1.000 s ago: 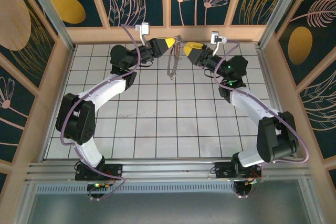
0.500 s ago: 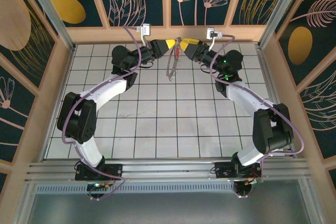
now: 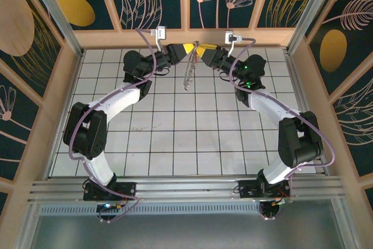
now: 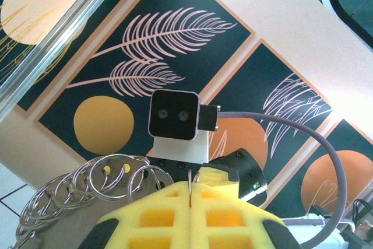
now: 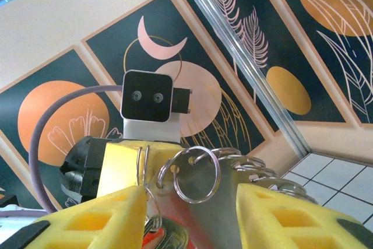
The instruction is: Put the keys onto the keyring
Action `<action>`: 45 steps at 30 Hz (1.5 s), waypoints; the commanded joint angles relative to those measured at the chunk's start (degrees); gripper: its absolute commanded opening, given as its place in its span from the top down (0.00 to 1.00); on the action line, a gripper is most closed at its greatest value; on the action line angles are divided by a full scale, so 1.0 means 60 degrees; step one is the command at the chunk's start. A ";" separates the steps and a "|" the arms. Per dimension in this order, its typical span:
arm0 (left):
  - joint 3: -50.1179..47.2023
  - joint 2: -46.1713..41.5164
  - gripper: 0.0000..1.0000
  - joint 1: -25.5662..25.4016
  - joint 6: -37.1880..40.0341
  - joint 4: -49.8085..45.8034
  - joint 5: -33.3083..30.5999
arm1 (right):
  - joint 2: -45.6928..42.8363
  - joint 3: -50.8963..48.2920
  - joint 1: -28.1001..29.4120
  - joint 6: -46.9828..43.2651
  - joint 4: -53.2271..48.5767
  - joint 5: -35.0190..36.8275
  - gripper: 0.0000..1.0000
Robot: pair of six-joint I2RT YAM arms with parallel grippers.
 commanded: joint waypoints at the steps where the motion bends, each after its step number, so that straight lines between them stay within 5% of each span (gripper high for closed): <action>1: -0.0036 -0.0037 1.00 0.0038 -0.0076 0.0611 -0.0027 | -0.0192 -0.0225 0.0076 0.0030 0.0455 -0.0179 0.62; 15: -0.0127 -0.0072 1.00 0.0111 -0.0067 0.0670 -0.0096 | -0.0548 -0.0566 0.0230 -0.0110 0.0282 -0.0265 0.89; 30: -0.0157 -0.0008 1.00 0.0124 -0.0118 0.0780 -0.0155 | -0.0576 -0.0555 0.0749 -0.0615 -0.0575 -0.0314 0.94; 33: -0.0155 0.0000 1.00 0.0126 -0.0120 0.0793 -0.0148 | -0.0781 -0.0686 0.0736 -0.0792 -0.0871 -0.0239 0.89; 38: -0.0142 0.0064 1.00 0.0126 -0.0173 0.0845 -0.0130 | -0.1682 -0.1107 0.0572 -0.1439 -0.1987 0.0098 0.57; 45: -0.0182 0.0105 1.00 0.0162 -0.0302 0.0934 -0.0047 | -0.3039 -0.1394 0.0032 -0.1625 -0.2807 0.0932 0.49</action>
